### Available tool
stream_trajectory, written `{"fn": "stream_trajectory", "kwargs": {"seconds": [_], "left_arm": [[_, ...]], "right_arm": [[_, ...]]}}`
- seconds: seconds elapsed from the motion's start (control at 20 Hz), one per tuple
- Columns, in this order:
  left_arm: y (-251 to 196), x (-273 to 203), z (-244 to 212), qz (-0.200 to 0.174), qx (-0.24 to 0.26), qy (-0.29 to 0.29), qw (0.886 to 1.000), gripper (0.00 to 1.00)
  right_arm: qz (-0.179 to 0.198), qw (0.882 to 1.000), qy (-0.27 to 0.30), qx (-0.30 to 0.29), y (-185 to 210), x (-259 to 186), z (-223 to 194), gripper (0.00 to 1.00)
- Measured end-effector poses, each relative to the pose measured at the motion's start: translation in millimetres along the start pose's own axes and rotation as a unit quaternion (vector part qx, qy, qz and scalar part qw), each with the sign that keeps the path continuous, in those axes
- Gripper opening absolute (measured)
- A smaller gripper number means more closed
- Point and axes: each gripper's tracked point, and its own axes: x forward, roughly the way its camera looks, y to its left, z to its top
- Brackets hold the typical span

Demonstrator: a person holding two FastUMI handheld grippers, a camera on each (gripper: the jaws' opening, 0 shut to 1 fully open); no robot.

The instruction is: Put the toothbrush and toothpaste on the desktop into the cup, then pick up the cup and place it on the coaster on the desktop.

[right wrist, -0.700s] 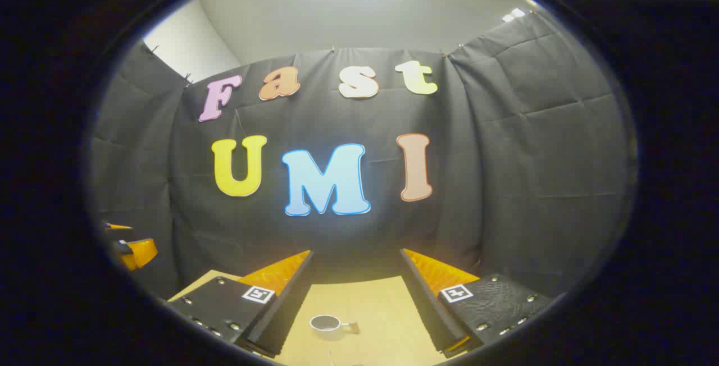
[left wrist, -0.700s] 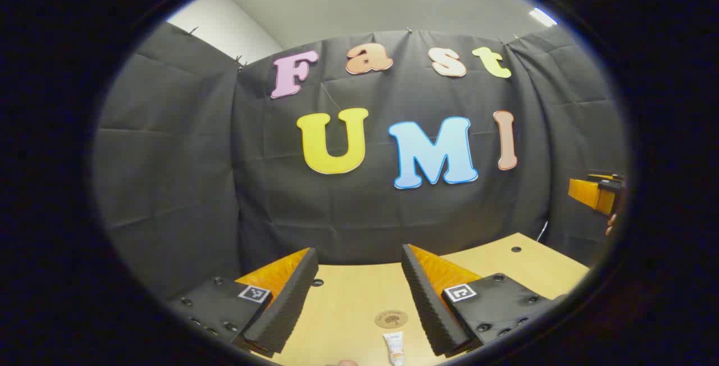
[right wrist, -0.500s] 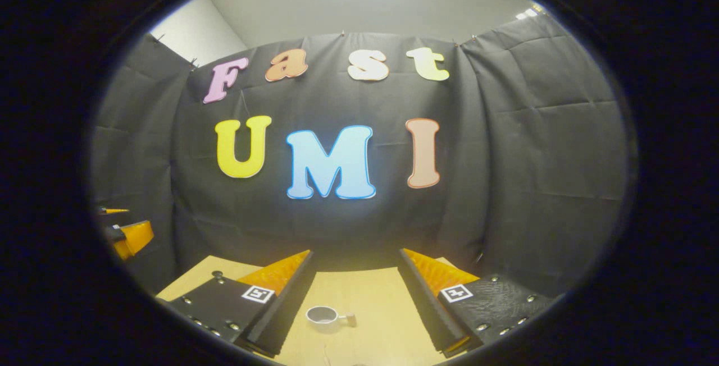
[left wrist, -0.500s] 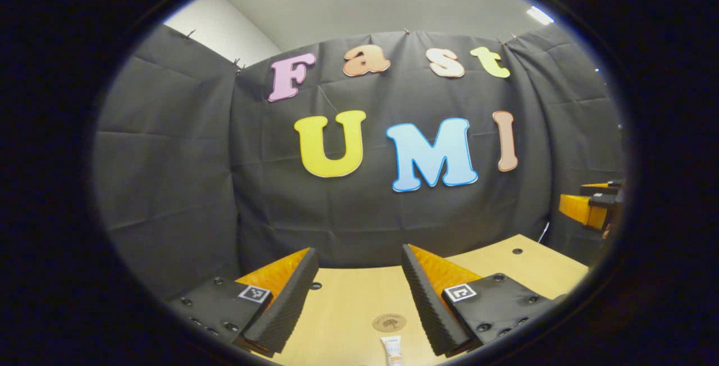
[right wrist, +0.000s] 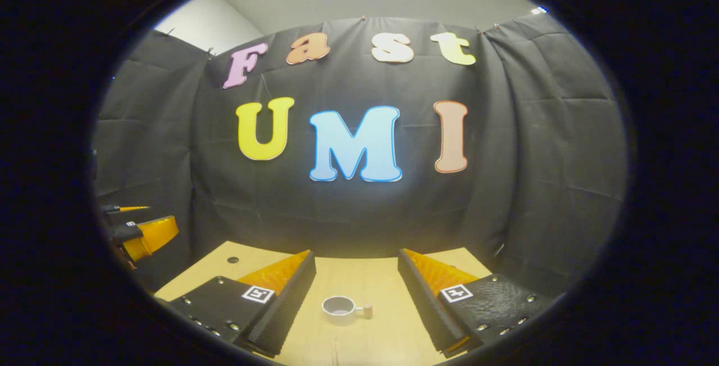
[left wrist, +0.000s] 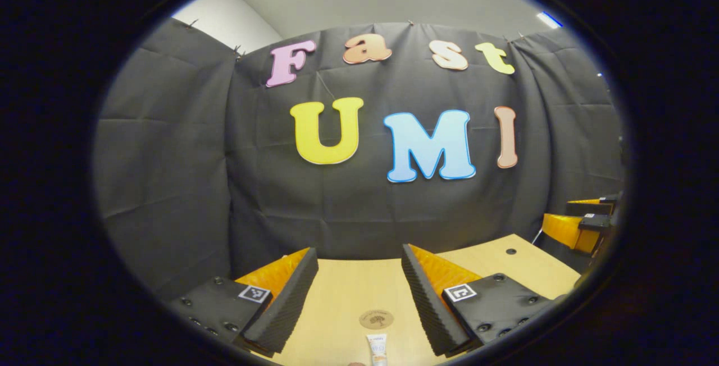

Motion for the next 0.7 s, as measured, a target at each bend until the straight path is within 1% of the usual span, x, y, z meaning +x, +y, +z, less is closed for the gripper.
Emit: {"fn": "stream_trajectory", "kwargs": {"seconds": [0.05,0.1,0.15,0.4,0.45,0.5,0.55,0.6,0.65,0.7], "left_arm": [[-2,2,-1,-0.003,-0.004,0.003,1.000,0.96],[-4,4,-4,-0.005,-0.007,0.007,1.000,0.99],[-5,7,-8,-0.006,-0.009,0.013,1.000,0.99],[-10,11,-14,-0.009,-0.011,0.022,1.000,0.99],[-12,12,-14,-0.010,-0.011,0.023,1.000,0.96],[-13,14,-16,-0.012,-0.010,0.027,1.000,0.99],[-15,16,-21,-0.012,-0.008,0.035,0.999,0.96],[-17,19,-28,-0.016,-0.006,0.044,0.999,0.99],[-19,21,-36,-0.019,-0.004,0.055,0.998,0.99],[-21,23,-46,-0.022,-0.001,0.069,0.997,0.94]], "right_arm": [[0.003,1.000,0.005,0.000,0,0,-3,0.92],[0.005,1.000,0.011,-0.001,1,1,-6,0.92],[0.008,1.000,0.019,-0.002,3,4,-10,0.92],[0.013,1.000,0.019,-0.005,4,3,-12,0.92],[0.014,1.000,0.019,-0.005,4,4,-12,0.92],[0.013,1.000,0.025,-0.004,4,5,-14,0.92],[0.012,0.999,0.035,-0.004,3,7,-19,0.92],[0.012,0.999,0.049,-0.003,2,9,-24,0.92],[0.013,0.998,0.066,-0.005,3,13,-33,0.92],[0.014,0.996,0.085,-0.008,5,16,-42,0.92]]}}
